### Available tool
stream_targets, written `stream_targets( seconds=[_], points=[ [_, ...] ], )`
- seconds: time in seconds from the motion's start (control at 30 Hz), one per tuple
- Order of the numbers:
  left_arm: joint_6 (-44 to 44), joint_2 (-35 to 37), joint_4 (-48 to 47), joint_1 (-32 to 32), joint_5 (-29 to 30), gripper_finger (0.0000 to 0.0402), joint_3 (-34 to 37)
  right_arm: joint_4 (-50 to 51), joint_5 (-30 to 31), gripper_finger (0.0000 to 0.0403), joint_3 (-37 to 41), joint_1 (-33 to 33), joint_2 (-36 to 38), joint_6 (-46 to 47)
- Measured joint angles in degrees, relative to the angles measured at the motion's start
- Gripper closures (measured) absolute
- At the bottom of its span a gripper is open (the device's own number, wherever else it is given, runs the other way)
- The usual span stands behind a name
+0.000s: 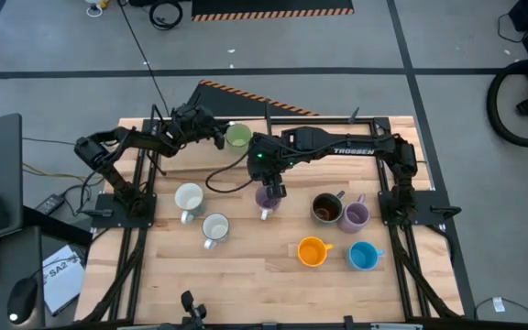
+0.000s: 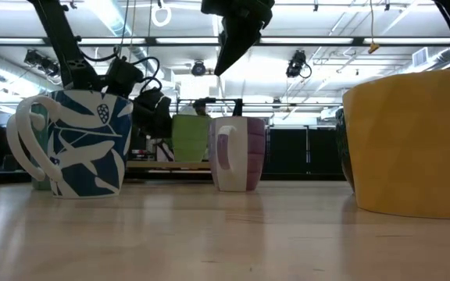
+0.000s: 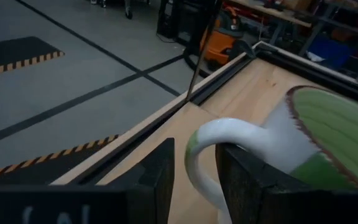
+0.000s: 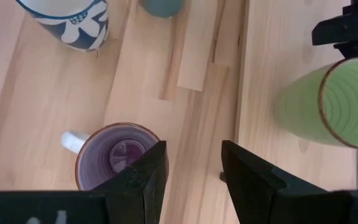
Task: Place coffee mugs
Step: Put the green patterned mug on the shelf
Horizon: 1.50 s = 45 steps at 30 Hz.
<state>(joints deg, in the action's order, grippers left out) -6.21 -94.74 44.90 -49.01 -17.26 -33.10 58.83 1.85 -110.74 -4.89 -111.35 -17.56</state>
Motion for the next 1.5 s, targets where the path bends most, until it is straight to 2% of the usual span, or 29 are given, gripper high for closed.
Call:
stream_targets(
  seconds=[0.93,1.2,1.5],
  points=[
    [0.0,0.1,-5.9,-0.7,0.1,0.0278,-0.1,1.5,0.0,0.0243,0.0,-0.2,0.0,-0.6],
    [0.8,4.4,-12.2,-1.1,-0.5,0.0278,-0.1,1.6,0.0,0.0243,0.0,-0.2,0.0,-0.3],
    [1.3,11.1,-24.7,-1.1,0.3,0.0278,-0.1,3.1,0.0,0.0243,0.0,-0.7,0.0,0.3]
  ],
)
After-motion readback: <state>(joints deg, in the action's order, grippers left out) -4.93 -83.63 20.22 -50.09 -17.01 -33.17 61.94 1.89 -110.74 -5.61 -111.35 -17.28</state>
